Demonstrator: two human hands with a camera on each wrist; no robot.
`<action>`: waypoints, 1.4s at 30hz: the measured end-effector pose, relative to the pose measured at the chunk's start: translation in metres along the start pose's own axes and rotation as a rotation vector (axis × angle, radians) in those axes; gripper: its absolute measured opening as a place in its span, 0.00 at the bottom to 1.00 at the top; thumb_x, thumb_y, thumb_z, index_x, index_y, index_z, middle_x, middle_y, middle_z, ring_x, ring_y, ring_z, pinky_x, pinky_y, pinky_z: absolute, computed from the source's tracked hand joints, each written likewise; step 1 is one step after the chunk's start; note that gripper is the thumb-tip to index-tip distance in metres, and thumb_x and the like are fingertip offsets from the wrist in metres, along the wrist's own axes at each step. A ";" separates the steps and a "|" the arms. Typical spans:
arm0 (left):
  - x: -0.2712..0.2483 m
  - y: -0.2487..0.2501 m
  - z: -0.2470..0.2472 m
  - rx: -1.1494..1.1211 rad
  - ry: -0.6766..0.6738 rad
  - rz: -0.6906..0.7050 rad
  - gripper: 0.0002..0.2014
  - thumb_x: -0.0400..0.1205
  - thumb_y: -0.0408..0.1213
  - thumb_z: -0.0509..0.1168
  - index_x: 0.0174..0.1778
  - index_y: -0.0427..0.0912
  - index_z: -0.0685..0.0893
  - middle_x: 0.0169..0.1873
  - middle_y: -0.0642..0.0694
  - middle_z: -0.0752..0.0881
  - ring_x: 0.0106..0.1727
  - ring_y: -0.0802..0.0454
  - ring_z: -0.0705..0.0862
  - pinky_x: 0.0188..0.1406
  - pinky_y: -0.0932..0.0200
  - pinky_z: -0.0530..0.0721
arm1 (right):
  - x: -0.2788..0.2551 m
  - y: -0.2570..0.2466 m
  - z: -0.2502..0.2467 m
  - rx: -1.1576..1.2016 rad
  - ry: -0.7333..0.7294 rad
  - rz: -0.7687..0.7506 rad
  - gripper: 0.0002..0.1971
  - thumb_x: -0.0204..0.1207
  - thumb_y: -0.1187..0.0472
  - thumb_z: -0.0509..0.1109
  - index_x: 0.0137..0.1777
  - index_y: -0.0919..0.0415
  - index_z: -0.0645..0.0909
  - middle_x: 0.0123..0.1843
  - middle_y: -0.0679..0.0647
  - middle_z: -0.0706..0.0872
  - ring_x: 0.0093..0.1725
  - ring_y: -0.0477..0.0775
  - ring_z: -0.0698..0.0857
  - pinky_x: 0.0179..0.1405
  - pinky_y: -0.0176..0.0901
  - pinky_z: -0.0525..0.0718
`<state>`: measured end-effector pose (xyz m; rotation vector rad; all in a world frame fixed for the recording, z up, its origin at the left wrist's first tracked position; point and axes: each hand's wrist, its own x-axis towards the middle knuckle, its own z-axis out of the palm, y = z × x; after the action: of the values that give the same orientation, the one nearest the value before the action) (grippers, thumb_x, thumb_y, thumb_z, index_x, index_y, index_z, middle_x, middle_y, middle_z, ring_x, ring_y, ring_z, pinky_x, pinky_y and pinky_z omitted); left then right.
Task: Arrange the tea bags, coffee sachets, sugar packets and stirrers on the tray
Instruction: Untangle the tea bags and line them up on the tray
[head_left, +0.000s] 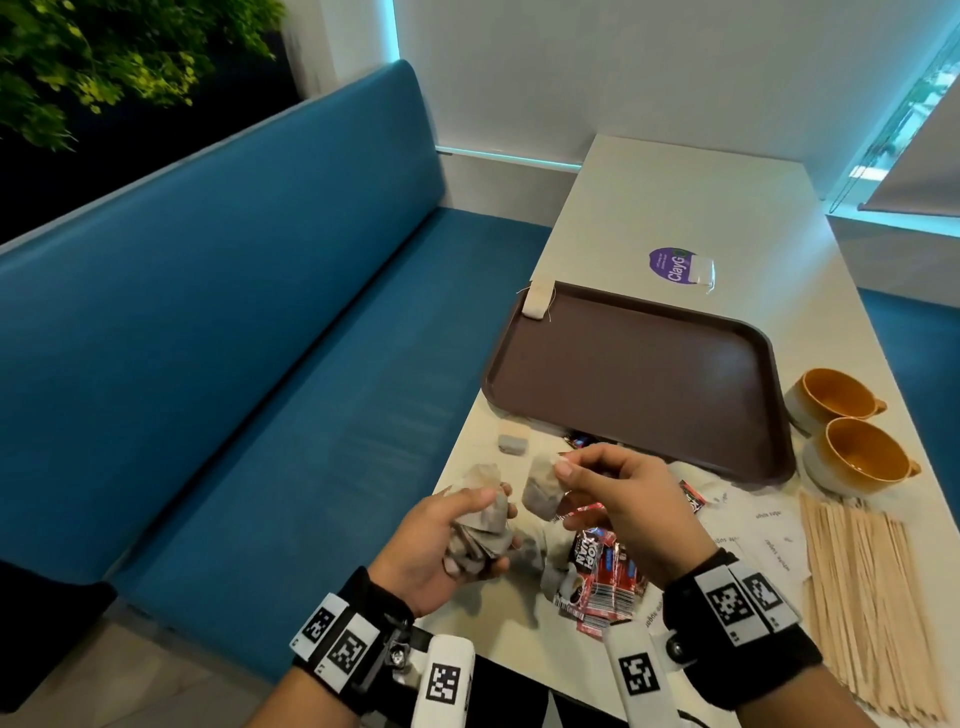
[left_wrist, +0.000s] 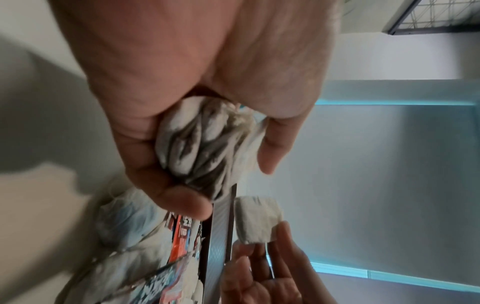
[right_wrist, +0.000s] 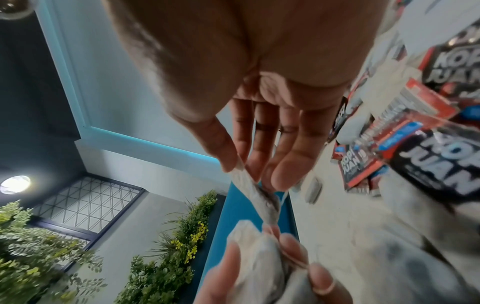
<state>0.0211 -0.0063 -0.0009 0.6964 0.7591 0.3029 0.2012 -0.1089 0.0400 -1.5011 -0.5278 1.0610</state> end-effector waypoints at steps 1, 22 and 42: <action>0.003 0.002 -0.003 -0.015 0.030 -0.003 0.12 0.83 0.36 0.67 0.58 0.34 0.86 0.45 0.39 0.88 0.39 0.42 0.88 0.31 0.53 0.85 | 0.004 -0.003 -0.002 -0.013 0.001 -0.006 0.07 0.77 0.69 0.77 0.49 0.74 0.87 0.37 0.62 0.88 0.33 0.56 0.87 0.35 0.50 0.90; 0.053 0.019 -0.023 0.020 0.204 0.002 0.15 0.84 0.32 0.70 0.63 0.27 0.84 0.48 0.31 0.89 0.41 0.36 0.91 0.34 0.50 0.89 | 0.254 -0.045 -0.028 -0.514 0.107 -0.067 0.05 0.82 0.64 0.74 0.44 0.58 0.84 0.42 0.66 0.91 0.39 0.62 0.90 0.49 0.61 0.91; 0.061 0.024 -0.026 0.048 0.182 -0.117 0.15 0.80 0.34 0.75 0.58 0.29 0.86 0.41 0.27 0.88 0.44 0.30 0.90 0.40 0.44 0.88 | 0.343 -0.055 -0.014 -0.559 0.159 -0.072 0.09 0.82 0.62 0.75 0.59 0.60 0.82 0.41 0.59 0.84 0.32 0.56 0.84 0.28 0.46 0.91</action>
<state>0.0444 0.0532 -0.0301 0.6732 0.9790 0.2442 0.3927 0.1752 -0.0189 -2.0169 -0.8017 0.7583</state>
